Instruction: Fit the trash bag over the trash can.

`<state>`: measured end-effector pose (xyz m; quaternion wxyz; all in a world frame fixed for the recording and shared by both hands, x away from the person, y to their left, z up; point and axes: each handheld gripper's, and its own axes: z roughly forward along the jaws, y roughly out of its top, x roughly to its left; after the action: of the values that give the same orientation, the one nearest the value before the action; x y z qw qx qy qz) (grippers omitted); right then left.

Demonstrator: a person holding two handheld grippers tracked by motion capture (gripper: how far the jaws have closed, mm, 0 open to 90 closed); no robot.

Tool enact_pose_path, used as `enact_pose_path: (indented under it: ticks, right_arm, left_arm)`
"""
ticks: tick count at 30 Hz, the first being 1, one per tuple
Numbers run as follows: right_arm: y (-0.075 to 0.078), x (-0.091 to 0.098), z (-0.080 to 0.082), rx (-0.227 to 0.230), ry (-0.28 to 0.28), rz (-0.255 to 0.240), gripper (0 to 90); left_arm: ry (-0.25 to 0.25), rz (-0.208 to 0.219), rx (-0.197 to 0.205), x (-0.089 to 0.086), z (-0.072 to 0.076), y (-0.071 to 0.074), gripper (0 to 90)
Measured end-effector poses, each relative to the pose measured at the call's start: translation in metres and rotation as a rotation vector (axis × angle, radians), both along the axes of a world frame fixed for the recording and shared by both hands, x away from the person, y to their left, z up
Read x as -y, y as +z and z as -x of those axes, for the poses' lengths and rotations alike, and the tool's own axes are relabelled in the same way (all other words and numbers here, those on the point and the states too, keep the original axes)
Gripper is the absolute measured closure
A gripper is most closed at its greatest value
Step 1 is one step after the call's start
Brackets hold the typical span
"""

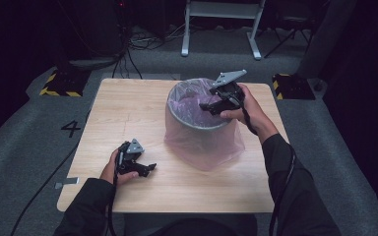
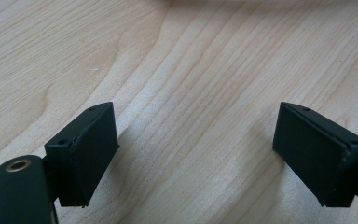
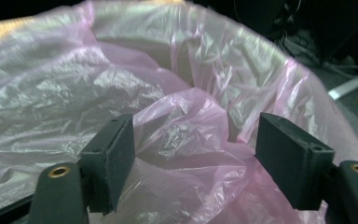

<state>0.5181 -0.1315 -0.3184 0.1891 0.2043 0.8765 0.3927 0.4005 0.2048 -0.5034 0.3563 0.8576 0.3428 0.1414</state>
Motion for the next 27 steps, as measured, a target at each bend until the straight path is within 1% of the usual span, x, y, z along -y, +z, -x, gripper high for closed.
enact_pose_path:
  ticks: [3,4,5,8,9,11,13,15,17,20,22,24,27]
  right_arm:
    - [0.000,-0.002,-0.002,-0.034,0.010,0.042,29.8]
    - [0.000,-0.003,-0.004,-0.049,0.014,0.068,29.3]
    - [-0.001,-0.004,-0.006,-0.073,0.017,0.103,29.2]
    - [-0.002,-0.008,-0.010,-0.116,0.027,0.152,28.7]
    - [-0.003,-0.010,-0.011,-0.125,0.038,0.183,28.5]
    - [-0.004,-0.013,-0.012,-0.146,0.054,0.222,28.4]
    - [-0.005,-0.016,-0.013,-0.166,0.054,0.254,28.1]
    - [-0.006,-0.019,-0.015,-0.187,0.054,0.299,28.2]
    - [-0.008,-0.022,-0.015,-0.199,0.050,0.343,28.0]
    - [-0.010,-0.025,-0.017,-0.217,0.048,0.394,27.6]
    - [-0.010,-0.026,-0.018,-0.214,0.045,0.412,27.3]
    - [-0.012,-0.025,-0.019,-0.225,0.037,0.416,27.2]
    - [-0.013,-0.025,-0.018,-0.214,0.038,0.433,26.5]
  left_arm:
    - [0.000,0.000,0.000,0.000,0.000,0.000,13.7]
    - [0.000,0.000,0.000,0.000,0.000,0.000,13.7]
    - [0.001,0.001,0.000,0.000,0.000,0.000,13.7]
    - [0.002,0.003,-0.003,0.000,0.000,0.000,13.7]
    - [0.003,0.003,-0.003,0.000,0.000,0.000,13.7]
    - [0.002,0.002,-0.003,0.000,0.000,0.000,13.6]
    - [0.002,0.001,-0.003,0.000,0.000,0.000,13.6]
    - [0.002,0.002,-0.003,0.000,0.000,0.000,13.6]
    - [0.002,0.002,-0.003,0.000,0.000,0.000,13.6]
    - [0.003,0.002,-0.003,0.000,0.000,0.000,13.6]
    - [0.003,0.003,-0.003,0.000,0.000,0.000,13.7]
    - [0.003,0.003,-0.003,0.000,0.000,0.000,13.6]
    - [0.002,0.002,-0.002,0.000,0.000,0.000,13.6]
